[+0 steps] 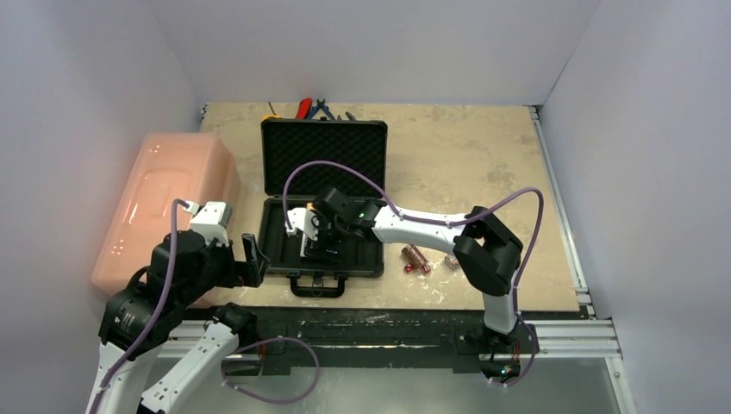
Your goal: Pack up texas hold em set
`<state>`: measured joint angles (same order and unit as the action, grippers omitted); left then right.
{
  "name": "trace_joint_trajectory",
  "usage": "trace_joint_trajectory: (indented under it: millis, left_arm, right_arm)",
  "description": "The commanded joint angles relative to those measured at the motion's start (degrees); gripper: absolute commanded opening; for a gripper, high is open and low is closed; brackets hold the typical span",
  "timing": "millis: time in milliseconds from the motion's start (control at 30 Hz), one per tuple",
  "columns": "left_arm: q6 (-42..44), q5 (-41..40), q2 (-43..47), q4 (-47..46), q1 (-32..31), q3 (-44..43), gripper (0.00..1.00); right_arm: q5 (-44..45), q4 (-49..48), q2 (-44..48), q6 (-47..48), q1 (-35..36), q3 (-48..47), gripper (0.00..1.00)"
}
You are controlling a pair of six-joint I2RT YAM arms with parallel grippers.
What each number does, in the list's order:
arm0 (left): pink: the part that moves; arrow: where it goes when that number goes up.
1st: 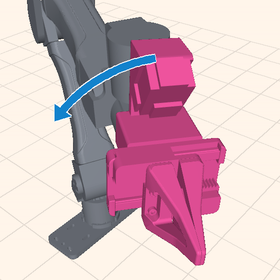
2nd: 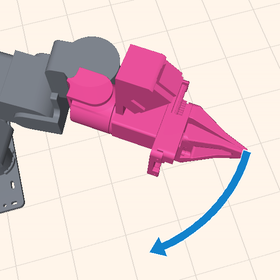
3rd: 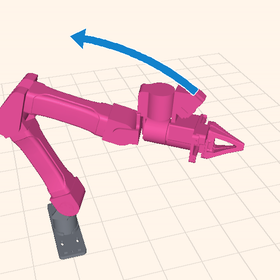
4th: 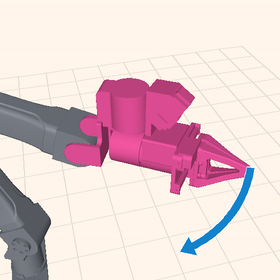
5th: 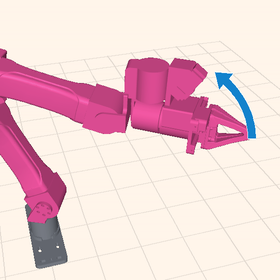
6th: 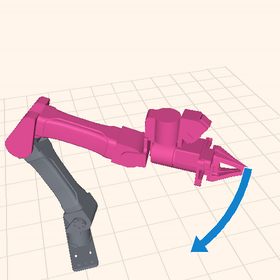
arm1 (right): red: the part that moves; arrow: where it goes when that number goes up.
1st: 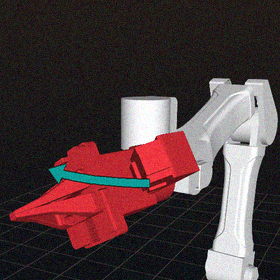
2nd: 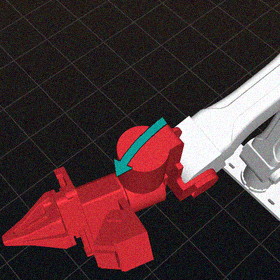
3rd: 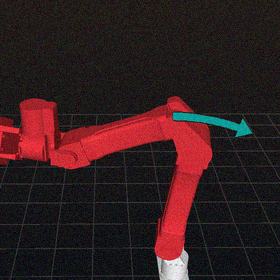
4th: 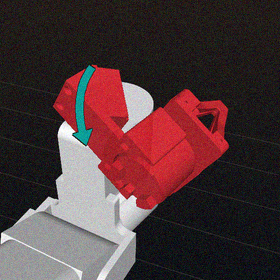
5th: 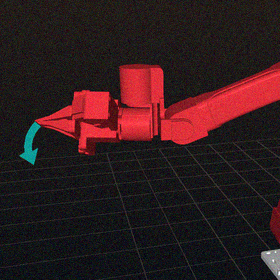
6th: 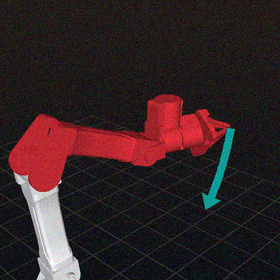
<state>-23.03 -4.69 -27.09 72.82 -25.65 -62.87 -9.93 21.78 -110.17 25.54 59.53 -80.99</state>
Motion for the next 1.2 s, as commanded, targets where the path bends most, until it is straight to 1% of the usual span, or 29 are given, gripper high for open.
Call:
trace_joint_trajectory:
  millis: [0,67,100,267,300,333,400,467,633,667,833,900,1033,1100,1167]
  left_arm:
    - [-0.2,0.6,-1.4,-2.9,-0.1,0.1,0.93]
    - [0.0,0.6,-1.7,-3.1,-0.1,0.2,0.93]
    - [0.0,0.7,-1.9,-3.3,-0.1,0.2,0.93]
    - [0.4,0.9,-2.9,-4.1,-0.1,0.0,0.93]
    - [0.6,0.9,-3.1,-4.3,-0.1,-0.1,0.93]
    - [0.7,1.0,-3.3,-4.5,-0.1,-0.2,0.93]
    - [0.9,0.9,-3.9,-5.0,-0.1,-0.4,0.93]
    - [1.1,1.0,-4.5,-5.4,-0.1,-0.6,0.93]
    - [1.6,1.0,-6.0,-6.7,-0.1,-0.8,0.93]
    - [1.7,1.0,-6.4,-7.1,-0.1,-0.8,0.93]
    - [2.2,1.2,-8.1,-8.8,-0.1,-1.1,0.93]
    - [2.4,1.3,-8.7,-9.4,-0.1,-1.2,0.93]
    - [2.6,1.3,-9.7,-10.4,-0.1,-1.2,0.93]
    - [2.6,0.9,-10.4,-11.1,-0.1,-1.0,0.93]
    - [2.1,0.0,-11.5,-11.3,-0.1,-1.2,0.92]
  right_arm:
    - [2.7,5.1,1.3,-1.4,-0.5,1.9,0.00]
    - [3.0,5.7,1.1,-1.8,-0.5,1.7,0.01]
    - [3.1,5.8,1.1,-2.2,-0.5,1.6,0.05]
    - [3.5,5.9,1.6,-3.9,-0.5,1.4,0.26]
    - [3.6,6.1,1.8,-4.0,-0.5,1.4,0.32]
    - [3.6,6.1,2.1,-4.1,-0.5,1.4,0.41]
    - [3.7,6.6,2.5,-4.4,-0.5,1.2,0.45]
    - [3.8,7.2,2.9,-4.6,-0.5,1.0,0.58]
    - [4.4,8.7,4.7,-5.3,-0.5,0.8,0.67]
    - [4.4,8.7,5.6,-5.4,-0.5,1.0,0.78]
    - [3.0,8.9,7.7,-6.4,-0.5,1.6,0.90]
    - [1.7,8.4,8.7,-6.5,-0.5,2.5,0.93]
    - [-0.3,7.9,10.9,-6.5,-0.5,3.0,0.94]
    - [-1.6,5.9,12.7,-7.9,-0.6,3.3,0.93]
    - [-0.3,3.2,14.7,-10.5,-0.7,3.9,0.93]
